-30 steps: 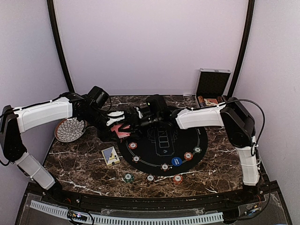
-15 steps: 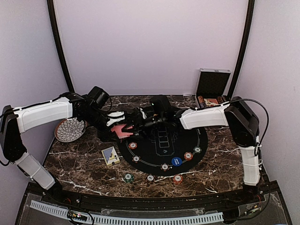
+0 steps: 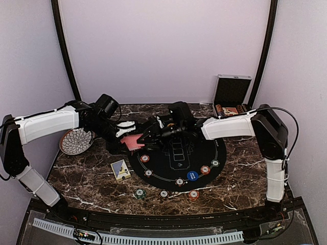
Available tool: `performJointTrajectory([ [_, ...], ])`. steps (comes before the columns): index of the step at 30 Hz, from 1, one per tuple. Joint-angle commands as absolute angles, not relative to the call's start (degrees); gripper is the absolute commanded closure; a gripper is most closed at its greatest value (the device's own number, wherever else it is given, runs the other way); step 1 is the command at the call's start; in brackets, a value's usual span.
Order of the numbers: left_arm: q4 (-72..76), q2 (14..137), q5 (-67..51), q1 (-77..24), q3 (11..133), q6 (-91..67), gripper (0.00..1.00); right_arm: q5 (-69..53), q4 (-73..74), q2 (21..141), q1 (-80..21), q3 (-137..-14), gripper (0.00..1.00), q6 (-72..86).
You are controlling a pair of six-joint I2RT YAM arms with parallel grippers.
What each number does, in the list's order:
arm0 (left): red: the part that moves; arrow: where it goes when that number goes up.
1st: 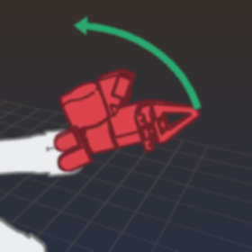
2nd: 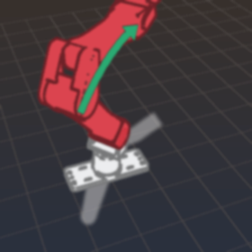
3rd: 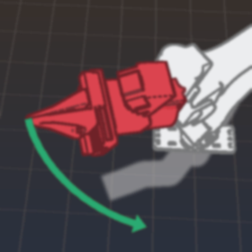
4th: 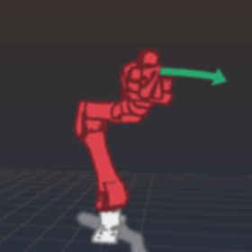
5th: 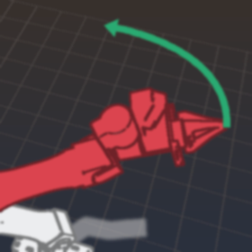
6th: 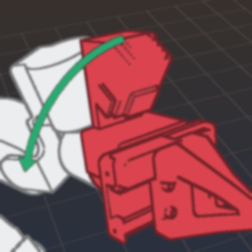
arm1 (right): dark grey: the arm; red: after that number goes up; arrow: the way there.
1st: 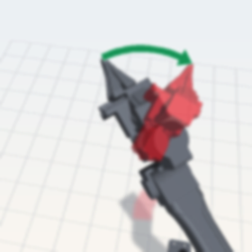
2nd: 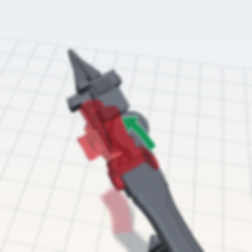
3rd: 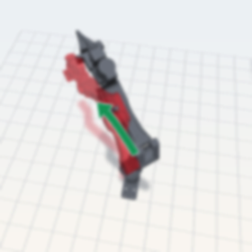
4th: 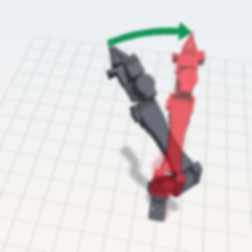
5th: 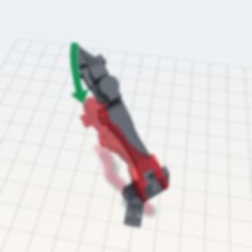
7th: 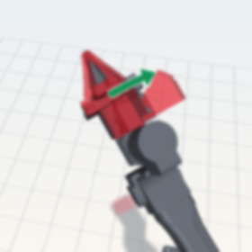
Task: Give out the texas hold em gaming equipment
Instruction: Pick up the poker card from the face-down deck piles.
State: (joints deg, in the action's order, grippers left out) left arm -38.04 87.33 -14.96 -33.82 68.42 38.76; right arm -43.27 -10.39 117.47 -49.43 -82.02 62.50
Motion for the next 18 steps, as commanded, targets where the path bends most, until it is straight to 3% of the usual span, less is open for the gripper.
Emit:
performJointTrajectory([
  [1, -37.9, 86.3, -15.4, -33.9, 68.0, 38.0, 0.93, -45.0, -14.2, 115.1, -49.0, -80.7, 0.69, 64.1],
  [18, -38.6, 86.8, -15.6, -33.8, 67.3, 38.2, 0.94, -45.2, -11.6, 113.6, -48.7, -80.9, 0.81, 62.4],
])
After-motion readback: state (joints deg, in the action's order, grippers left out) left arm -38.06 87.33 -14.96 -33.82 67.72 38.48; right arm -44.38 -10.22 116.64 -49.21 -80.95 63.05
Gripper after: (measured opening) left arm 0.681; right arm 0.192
